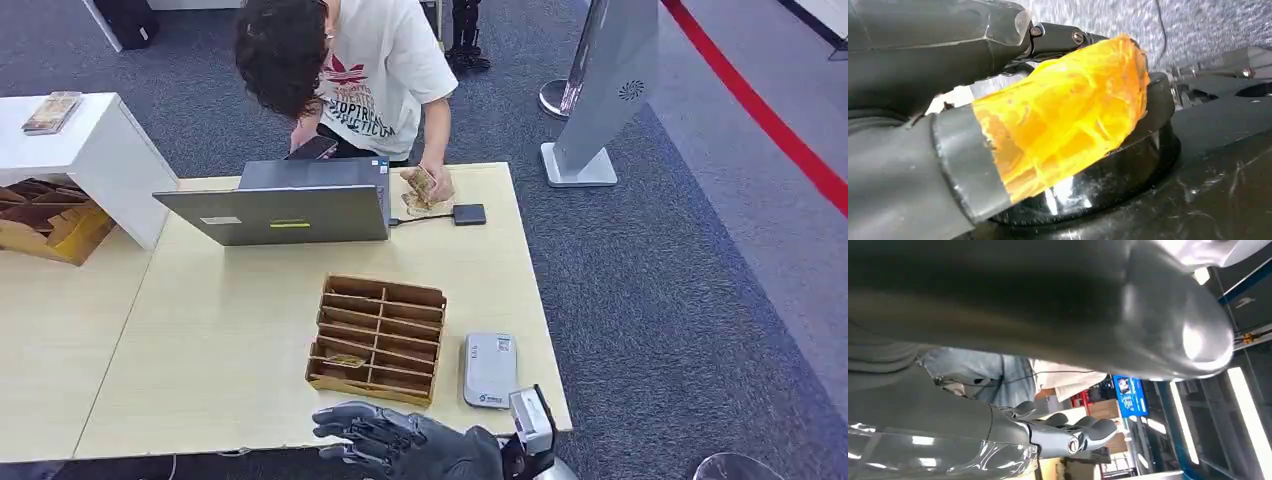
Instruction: Pass the card to the sensor for recognition and then transmit it.
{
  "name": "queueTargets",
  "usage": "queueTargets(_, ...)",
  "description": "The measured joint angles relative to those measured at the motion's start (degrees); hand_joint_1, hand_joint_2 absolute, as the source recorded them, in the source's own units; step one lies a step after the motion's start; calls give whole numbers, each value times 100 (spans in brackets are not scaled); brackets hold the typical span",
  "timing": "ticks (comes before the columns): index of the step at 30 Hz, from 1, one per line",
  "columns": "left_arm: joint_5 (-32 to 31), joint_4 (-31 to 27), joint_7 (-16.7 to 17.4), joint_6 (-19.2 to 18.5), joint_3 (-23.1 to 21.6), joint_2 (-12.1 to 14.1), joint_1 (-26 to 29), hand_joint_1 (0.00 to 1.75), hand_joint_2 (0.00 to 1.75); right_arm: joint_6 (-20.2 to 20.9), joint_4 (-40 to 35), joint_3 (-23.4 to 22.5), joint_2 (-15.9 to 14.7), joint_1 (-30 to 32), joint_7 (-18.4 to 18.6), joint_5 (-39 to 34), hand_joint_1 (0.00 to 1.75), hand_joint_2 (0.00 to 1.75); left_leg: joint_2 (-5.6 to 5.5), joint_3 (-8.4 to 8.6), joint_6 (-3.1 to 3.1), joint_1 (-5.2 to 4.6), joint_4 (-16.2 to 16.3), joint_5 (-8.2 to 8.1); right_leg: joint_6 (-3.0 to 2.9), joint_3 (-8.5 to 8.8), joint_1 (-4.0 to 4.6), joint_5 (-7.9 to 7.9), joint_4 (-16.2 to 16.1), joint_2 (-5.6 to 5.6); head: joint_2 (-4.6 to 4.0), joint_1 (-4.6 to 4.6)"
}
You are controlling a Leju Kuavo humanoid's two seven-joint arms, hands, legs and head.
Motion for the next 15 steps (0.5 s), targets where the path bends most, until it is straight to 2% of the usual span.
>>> queueTargets(7,-126,0,39,39,-9,22,-13,0,0,83,212,100,2,-83,74,-177,2,0,1,0,0,0,0,0,0,2,0,0,0,-1,0,2)
queueTargets(8,-146,0,39,52,-11,22,-13,0,0,83,227,111,4,-103,98,-208,54,0,1,0,0,0,0,0,0,2,0,0,0,-1,0,0)
queueTargets(9,-172,0,48,81,-17,20,-13,0,0,85,249,120,9,-125,103,-238,148,0,1,0,0,0,0,0,0,2,0,0,0,-1,0,2)
queueTargets(15,-203,-2,65,107,-55,20,-20,0,0,133,304,188,13,-200,116,-398,148,0,1,0,0,0,0,0,0,1,0,0,0,-1,0,2)
